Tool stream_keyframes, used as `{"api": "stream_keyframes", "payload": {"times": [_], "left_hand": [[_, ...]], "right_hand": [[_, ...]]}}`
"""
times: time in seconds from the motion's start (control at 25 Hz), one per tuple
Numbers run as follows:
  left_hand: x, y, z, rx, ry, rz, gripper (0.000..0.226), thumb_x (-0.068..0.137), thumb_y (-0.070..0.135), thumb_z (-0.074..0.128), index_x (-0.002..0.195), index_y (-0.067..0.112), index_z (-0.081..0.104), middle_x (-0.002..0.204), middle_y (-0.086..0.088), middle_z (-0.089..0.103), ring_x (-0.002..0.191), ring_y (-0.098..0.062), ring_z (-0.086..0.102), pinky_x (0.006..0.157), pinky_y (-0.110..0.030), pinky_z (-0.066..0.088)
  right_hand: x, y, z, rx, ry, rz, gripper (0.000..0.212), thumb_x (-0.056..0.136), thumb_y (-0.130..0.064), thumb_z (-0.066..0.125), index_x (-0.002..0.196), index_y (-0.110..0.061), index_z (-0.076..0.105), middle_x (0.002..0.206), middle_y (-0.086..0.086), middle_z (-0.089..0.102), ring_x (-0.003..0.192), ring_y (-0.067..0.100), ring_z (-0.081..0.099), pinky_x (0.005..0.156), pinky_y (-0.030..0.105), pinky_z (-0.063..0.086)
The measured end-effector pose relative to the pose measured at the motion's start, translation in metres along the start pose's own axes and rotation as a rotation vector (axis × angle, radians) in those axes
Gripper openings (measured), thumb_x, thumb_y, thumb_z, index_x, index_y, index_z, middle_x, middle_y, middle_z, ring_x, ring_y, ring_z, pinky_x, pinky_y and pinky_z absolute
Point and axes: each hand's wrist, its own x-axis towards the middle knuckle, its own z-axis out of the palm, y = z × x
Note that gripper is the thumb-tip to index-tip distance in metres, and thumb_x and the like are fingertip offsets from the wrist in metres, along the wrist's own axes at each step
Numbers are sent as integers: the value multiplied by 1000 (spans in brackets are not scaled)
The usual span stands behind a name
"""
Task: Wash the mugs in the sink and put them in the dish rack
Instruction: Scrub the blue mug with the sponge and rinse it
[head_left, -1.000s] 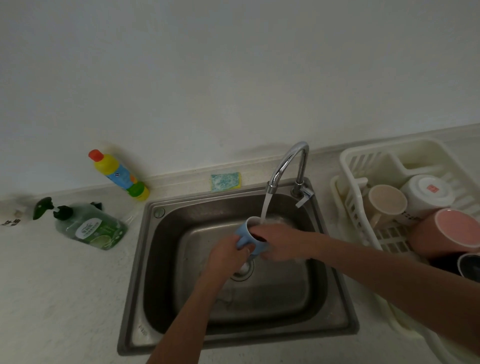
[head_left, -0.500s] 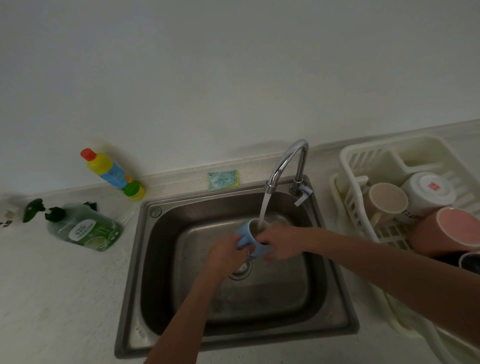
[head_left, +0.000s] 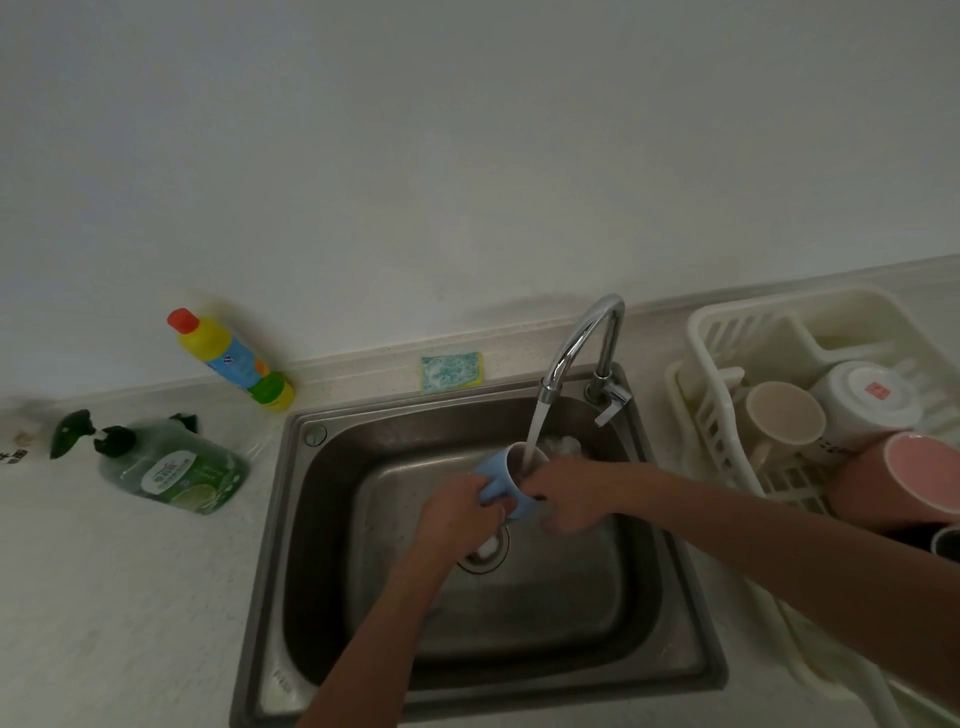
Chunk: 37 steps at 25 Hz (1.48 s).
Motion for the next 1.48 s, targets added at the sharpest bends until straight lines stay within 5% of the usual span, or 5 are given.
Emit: {"api": "stream_keyframes", "payload": {"times": [0.48,0.6,0.72,0.88,1.48], "left_hand": [[1,-6,1,11,42,20,26,95,41,58,108,20,65,95,1,68,88,-11,63,82,-28,53],[0,-7,2,34,55,11,25,93,44,59,105,23,65,89,7,64,84,-8,62,78,-25,51],[2,-8,0,29,52,2,26,94,43,59,104,21,65,93,1,68,86,-11,64,83,-30,54],[1,-10,0,62,49,19,23,95,40,59,106,21,66,95,1,69,88,-12,64,86,-31,55],[3,-15,10,66,17,-16,29,94,44,58,113,22,63,94,5,65,88,-8,63,87,-30,55]], "right_hand": [[3,3,6,170,183,-71,42,87,-35,67,126,-20,58,116,0,64,103,16,61,95,35,50],[-4,-5,6,141,92,-109,36,91,-23,67,124,-11,59,109,4,63,95,14,58,87,23,48],[-4,-3,12,192,245,-80,36,90,-19,64,125,-11,60,118,4,63,105,15,58,98,25,45],[-10,-7,10,128,141,-129,37,88,-22,66,123,-13,58,110,3,62,90,12,56,80,23,45],[3,2,25,104,25,-46,55,91,-27,67,141,-19,47,140,4,51,124,18,53,106,36,44]]}}
